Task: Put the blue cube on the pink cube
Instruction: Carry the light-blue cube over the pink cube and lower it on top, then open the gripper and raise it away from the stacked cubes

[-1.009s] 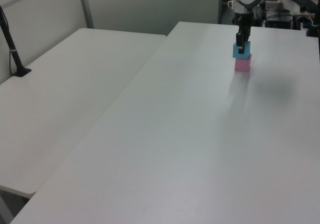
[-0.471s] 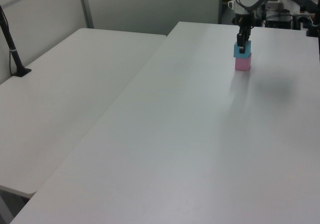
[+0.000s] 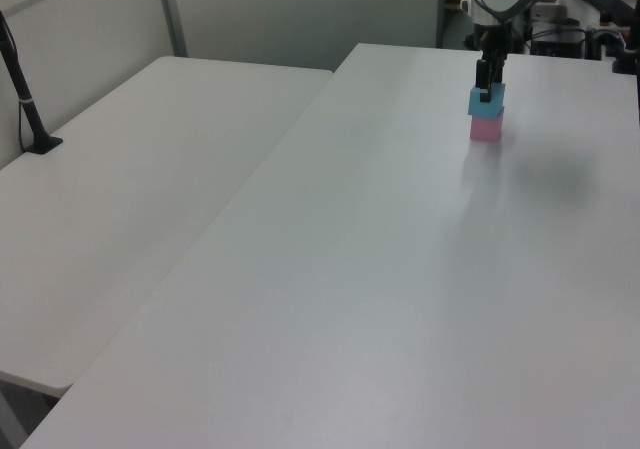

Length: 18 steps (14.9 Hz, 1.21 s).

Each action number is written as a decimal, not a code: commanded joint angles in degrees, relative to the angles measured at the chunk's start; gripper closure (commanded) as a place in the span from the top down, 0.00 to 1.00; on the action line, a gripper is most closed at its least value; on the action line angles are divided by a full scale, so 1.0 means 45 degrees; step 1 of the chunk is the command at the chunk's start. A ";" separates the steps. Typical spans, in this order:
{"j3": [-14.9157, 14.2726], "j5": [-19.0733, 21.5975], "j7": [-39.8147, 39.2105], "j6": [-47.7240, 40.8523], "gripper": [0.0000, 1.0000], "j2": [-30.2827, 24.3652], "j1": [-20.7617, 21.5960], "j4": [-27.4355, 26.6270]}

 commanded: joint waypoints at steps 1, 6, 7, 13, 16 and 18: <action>-0.0029 -0.0060 0.1398 0.0043 1.00 -0.1104 0.0062 -0.0409; -0.0009 0.1028 0.3779 -0.2758 1.00 -0.2491 0.0256 0.0853; 0.0010 0.1228 0.4327 -0.3467 1.00 -0.2687 0.0373 0.1324; -0.0068 0.1289 0.6208 -0.5795 1.00 -0.4308 0.2031 0.2130; -0.0515 0.1094 0.6091 -0.6130 1.00 -0.4719 0.3474 0.2130; -0.0596 0.0589 0.5897 -0.5955 1.00 -0.4642 0.4083 0.2130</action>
